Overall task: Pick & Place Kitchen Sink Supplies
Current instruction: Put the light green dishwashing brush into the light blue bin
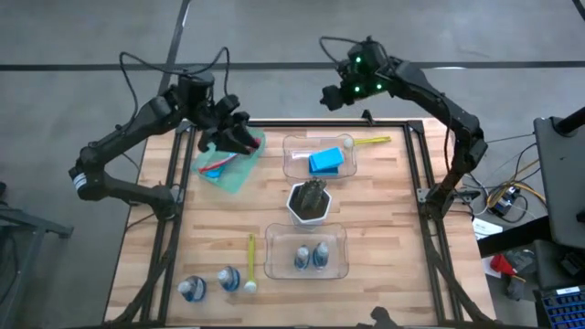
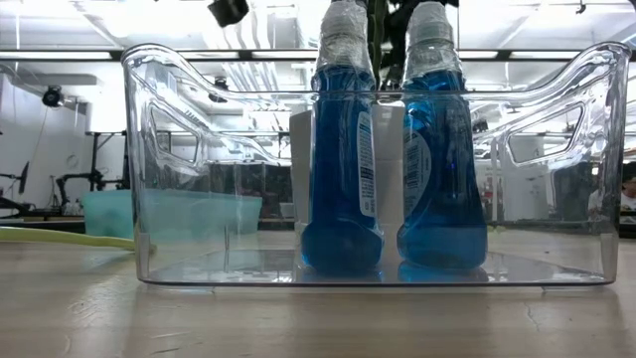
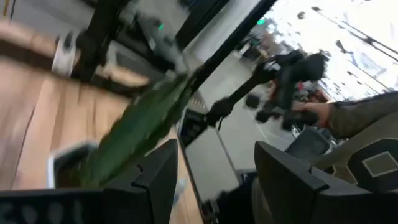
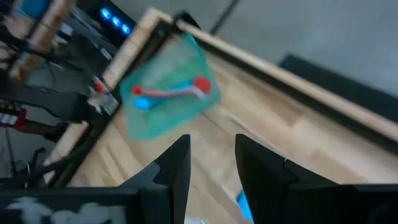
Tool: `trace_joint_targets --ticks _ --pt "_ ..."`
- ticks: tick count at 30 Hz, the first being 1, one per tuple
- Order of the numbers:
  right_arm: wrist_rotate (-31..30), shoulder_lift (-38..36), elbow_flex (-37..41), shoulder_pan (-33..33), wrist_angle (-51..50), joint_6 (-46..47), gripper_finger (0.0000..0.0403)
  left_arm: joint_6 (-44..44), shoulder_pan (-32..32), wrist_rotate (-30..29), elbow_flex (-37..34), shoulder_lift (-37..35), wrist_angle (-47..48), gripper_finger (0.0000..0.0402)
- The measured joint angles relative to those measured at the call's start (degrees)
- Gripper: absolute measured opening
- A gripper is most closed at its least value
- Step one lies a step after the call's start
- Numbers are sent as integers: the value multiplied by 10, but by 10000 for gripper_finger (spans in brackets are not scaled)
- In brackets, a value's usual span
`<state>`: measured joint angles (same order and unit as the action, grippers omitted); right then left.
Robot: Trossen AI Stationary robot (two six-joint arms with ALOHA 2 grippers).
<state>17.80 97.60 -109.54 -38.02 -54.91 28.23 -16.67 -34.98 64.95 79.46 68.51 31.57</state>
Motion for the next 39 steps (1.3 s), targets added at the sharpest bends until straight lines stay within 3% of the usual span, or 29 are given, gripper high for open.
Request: trace_joint_targets --ticks 6,10,14,25,32,39 --pt "0 0 -80 10 4 -30 123 -13 9 -26 0 1 155 204" --pt "1 0 -126 23 3 -66 123 -44 36 -109 0 1 284 204" --pt "1 0 -165 35 1 -103 123 -120 79 -232 -2 1 358 204" --pt "2 -6 -207 42 -39 -178 123 -433 228 -417 -80 6 313 204" --pt "4 -15 -207 48 -104 -227 123 -582 315 -455 -146 14 301 204" --pt "6 -19 -207 55 -127 -244 123 -659 355 -478 -217 46 141 204"
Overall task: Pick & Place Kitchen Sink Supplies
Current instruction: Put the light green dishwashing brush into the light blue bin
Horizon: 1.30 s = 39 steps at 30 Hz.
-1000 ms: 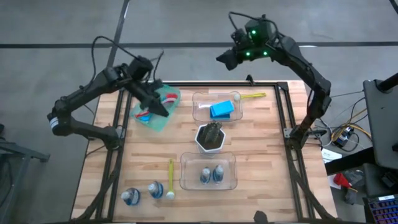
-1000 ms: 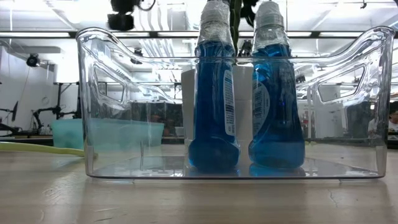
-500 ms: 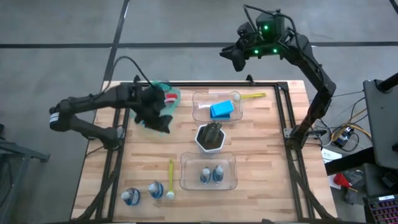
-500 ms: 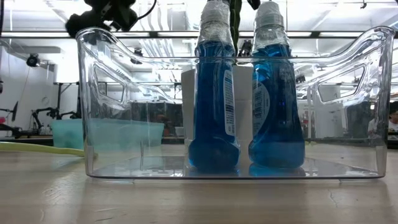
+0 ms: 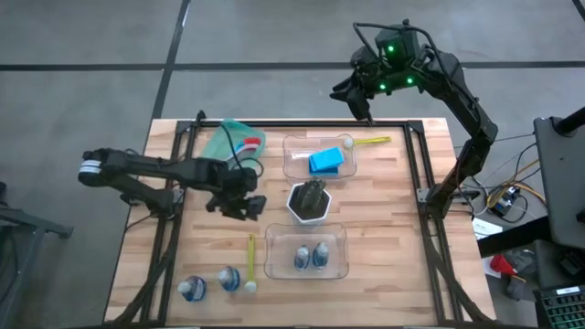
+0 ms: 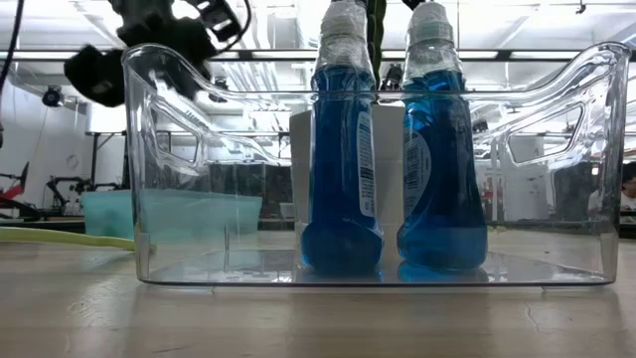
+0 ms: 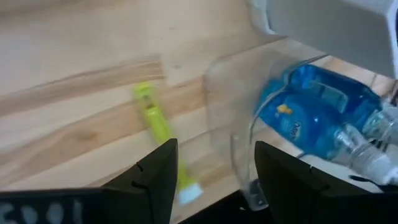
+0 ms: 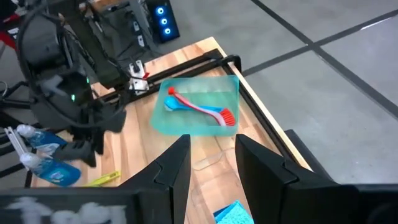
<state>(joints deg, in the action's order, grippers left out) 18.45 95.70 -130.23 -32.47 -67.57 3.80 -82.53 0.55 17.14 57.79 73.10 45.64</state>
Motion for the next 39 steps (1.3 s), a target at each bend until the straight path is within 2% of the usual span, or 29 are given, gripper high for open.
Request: trace_joint_targets --ticks 3,6,13,23,30,39 --pt "0 0 0 0 0 -2 123 -12 17 9 -13 26 -37 204" --pt "0 0 0 0 -4 -9 123 -15 39 41 -18 53 -31 204" --pt "0 0 0 0 -22 -29 109 -41 72 63 -28 102 -27 204" --pt "0 -1 -1 0 -25 -29 93 -47 91 80 -15 172 -39 204" --pt "0 -1 -1 0 -25 -36 97 -62 104 86 -15 210 -87 204" --pt "-1 -1 -2 0 -24 -42 86 -67 111 119 -15 238 -99 204"
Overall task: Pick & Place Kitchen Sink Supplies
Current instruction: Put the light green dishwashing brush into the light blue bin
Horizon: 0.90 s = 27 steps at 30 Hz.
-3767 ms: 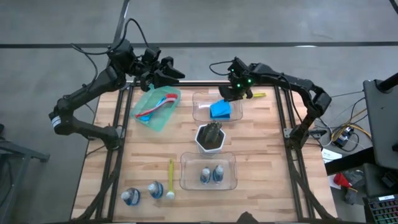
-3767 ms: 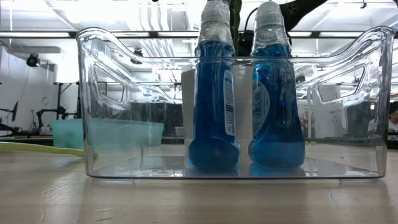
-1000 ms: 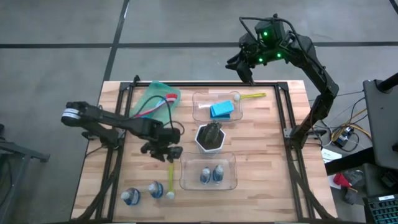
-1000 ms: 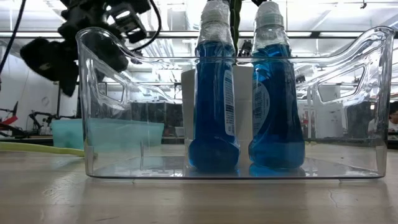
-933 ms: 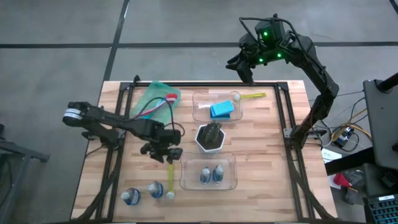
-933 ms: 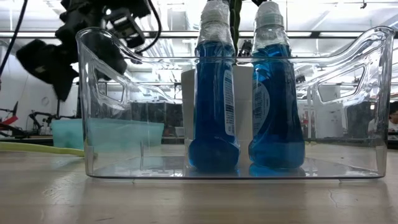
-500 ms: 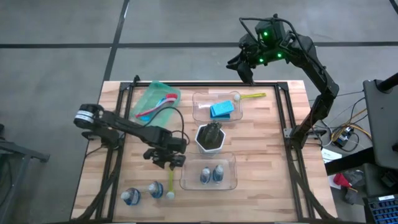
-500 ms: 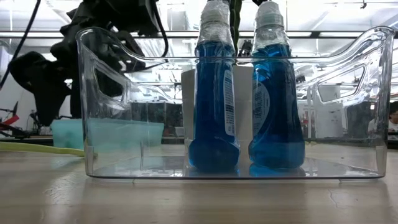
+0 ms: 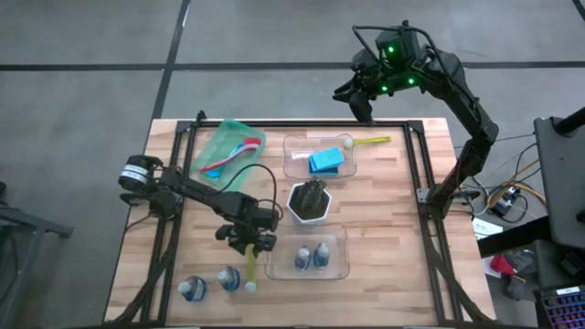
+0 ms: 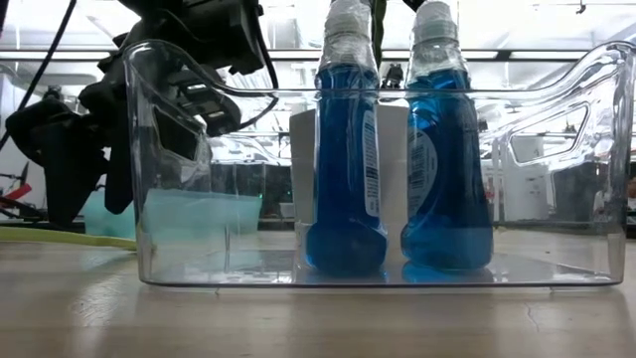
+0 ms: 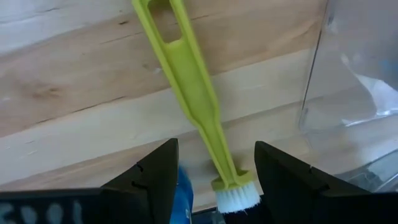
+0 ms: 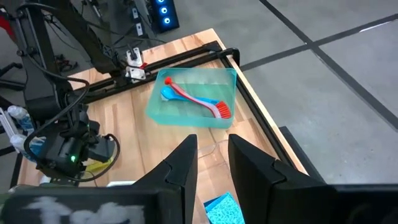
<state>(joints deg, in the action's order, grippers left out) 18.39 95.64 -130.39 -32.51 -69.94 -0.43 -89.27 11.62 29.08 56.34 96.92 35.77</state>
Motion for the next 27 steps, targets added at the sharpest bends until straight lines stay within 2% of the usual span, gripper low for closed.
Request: trace_joint_targets --ticks 6,12,17,27 --pt "0 0 0 0 2 -3 75 9 0 -2 -1 3 -4 204" --pt "0 0 0 0 3 -3 68 11 1 -31 -1 -25 14 204" --pt "0 0 0 0 3 -3 74 33 9 -60 -5 -41 39 204" --pt "0 0 0 0 2 0 84 75 12 -79 -5 -50 83 204"
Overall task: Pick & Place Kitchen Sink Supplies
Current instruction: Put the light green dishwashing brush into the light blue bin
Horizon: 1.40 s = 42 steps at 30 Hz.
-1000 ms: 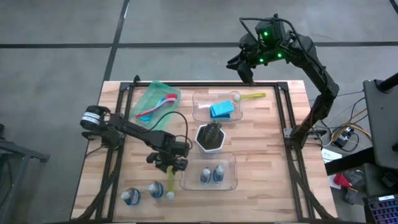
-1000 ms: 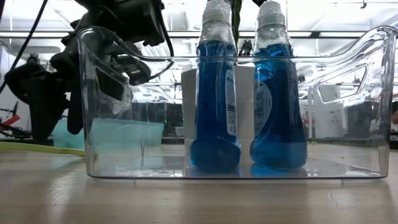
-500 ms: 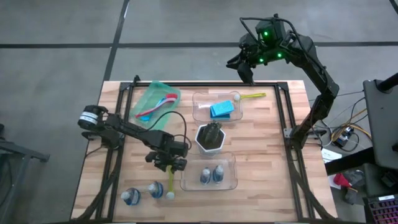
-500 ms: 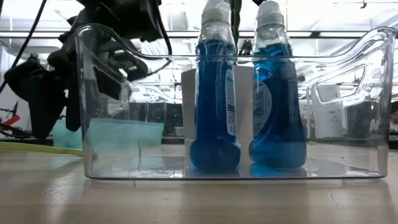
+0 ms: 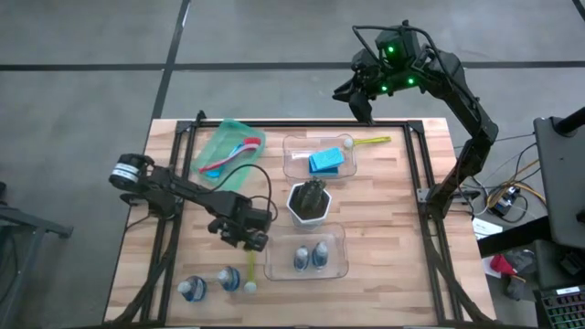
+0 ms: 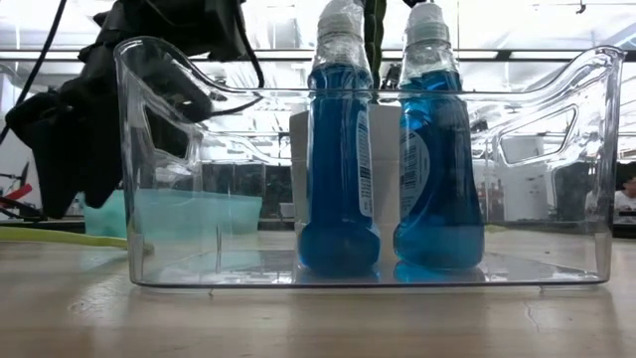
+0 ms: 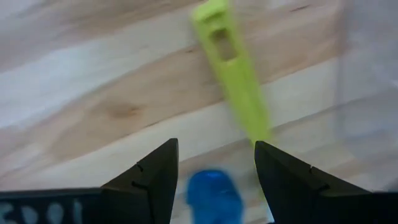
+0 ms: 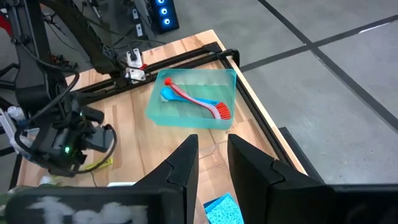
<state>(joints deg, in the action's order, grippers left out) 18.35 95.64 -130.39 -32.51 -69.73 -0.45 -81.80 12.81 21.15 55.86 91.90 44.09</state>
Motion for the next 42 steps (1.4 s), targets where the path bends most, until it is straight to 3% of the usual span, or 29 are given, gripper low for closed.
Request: trace_joint_targets --ticks 8,14,21,25,36,42 --pt "0 0 0 0 0 0 68 39 8 -44 0 -34 54 204" --pt "-1 0 0 0 1 0 64 183 25 -55 0 -59 3 204" --pt "-1 0 0 0 1 13 75 315 45 -54 -4 -67 21 204" --pt "-1 0 0 0 0 33 80 426 53 -47 -7 -68 24 204" --pt "-4 0 1 0 2 163 63 883 59 -66 -25 -68 22 204" --pt "-5 0 1 10 2 201 59 1064 77 -129 -28 -63 -2 204"
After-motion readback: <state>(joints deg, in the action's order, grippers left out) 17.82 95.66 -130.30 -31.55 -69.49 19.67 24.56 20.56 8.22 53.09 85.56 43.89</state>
